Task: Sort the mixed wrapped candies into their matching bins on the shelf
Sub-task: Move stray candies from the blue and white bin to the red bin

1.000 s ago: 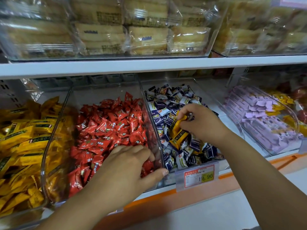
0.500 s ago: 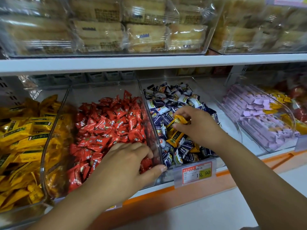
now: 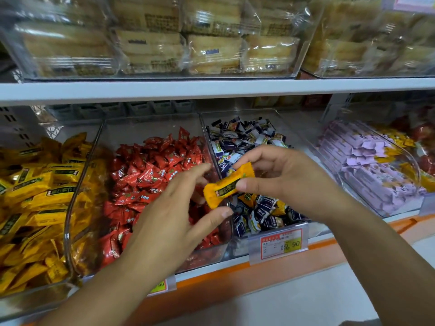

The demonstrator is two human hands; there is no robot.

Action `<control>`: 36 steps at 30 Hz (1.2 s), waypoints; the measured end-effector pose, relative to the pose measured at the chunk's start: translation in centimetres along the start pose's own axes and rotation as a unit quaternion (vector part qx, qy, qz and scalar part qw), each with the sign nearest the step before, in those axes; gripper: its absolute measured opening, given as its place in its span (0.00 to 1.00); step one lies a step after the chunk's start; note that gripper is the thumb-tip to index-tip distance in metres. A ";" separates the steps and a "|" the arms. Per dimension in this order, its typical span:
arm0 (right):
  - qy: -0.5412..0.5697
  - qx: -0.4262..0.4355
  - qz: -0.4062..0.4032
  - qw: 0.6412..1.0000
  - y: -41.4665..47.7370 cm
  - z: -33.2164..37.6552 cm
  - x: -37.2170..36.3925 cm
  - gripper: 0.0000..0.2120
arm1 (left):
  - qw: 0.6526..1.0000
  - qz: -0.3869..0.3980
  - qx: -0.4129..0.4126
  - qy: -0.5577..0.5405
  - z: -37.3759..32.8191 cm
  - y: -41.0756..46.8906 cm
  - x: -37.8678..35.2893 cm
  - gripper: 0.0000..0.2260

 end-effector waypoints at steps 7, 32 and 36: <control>-0.188 -0.062 -0.099 0.975 0.3 -0.8 1.0 0.04 | 0.999 -0.029 -0.011 0.012 0.0 -0.6 0.0 0.13; -0.049 0.019 -0.045 0.998 -0.4 0.9 -1.1 0.14 | 0.996 -0.048 -0.035 -0.068 0.0 -0.3 0.6 0.14; -0.066 0.035 -0.021 0.997 0.2 0.9 -3.0 0.14 | 0.998 -0.015 -0.049 -0.041 0.2 -0.2 0.2 0.18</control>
Point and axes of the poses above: each hand's wrist, its own y-axis towards the middle knuckle, its own x-axis out of the back of the hand, z = x × y, the point moved 1 cm from there along y, towards the middle knuckle, and after that the axes turned 13 degrees about z, right-handed, at the moved point
